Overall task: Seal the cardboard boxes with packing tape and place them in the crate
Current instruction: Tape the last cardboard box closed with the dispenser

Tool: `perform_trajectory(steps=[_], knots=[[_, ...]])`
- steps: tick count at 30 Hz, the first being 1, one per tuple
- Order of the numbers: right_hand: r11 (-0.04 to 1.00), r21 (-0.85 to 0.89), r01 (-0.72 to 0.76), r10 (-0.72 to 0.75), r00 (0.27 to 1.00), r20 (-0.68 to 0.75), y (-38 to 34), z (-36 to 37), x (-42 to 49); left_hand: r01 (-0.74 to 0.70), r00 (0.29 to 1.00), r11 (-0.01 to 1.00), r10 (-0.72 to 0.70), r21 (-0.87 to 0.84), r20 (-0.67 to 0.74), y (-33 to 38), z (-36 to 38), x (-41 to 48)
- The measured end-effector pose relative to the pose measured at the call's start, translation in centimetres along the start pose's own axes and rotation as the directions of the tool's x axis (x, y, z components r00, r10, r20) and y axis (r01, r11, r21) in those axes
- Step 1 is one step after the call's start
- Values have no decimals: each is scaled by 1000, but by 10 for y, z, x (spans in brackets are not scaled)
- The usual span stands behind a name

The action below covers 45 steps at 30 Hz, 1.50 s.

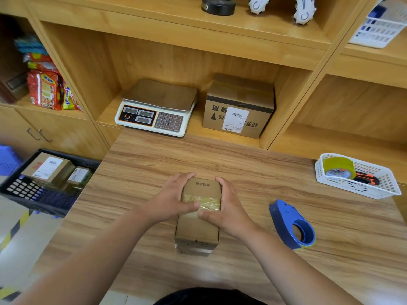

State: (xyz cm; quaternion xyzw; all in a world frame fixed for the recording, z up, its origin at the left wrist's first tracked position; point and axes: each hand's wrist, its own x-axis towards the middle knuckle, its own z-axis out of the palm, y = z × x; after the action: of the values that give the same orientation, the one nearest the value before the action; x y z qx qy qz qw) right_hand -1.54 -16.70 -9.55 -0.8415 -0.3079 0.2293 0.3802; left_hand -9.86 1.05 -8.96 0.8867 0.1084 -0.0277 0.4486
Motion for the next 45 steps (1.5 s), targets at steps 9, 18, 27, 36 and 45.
perform_trajectory(steps=[9, 18, 27, 36, 45], knots=[[998, -4, -61, 59, 988, -146, -11, 5, 7, -34, 987, 994, 17, -108, -157, -7, 12, 4], [984, -65, -169, 149, 961, -232, -33, 24, 16, -66, 969, 986, 27, -150, -247, -16, 20, 2], [925, 313, -217, 167, 970, 177, -15, -22, 10, -72, 969, 981, 27, -179, -244, -20, 25, 2], [925, -324, -200, 132, 967, -218, -41, 32, -18, -88, 946, 975, 17, -204, -324, -17, 30, -1], [973, -221, -62, 68, 997, 20, -25, 14, -12, -73, 949, 985, 21, -155, -314, -20, 26, -3]])
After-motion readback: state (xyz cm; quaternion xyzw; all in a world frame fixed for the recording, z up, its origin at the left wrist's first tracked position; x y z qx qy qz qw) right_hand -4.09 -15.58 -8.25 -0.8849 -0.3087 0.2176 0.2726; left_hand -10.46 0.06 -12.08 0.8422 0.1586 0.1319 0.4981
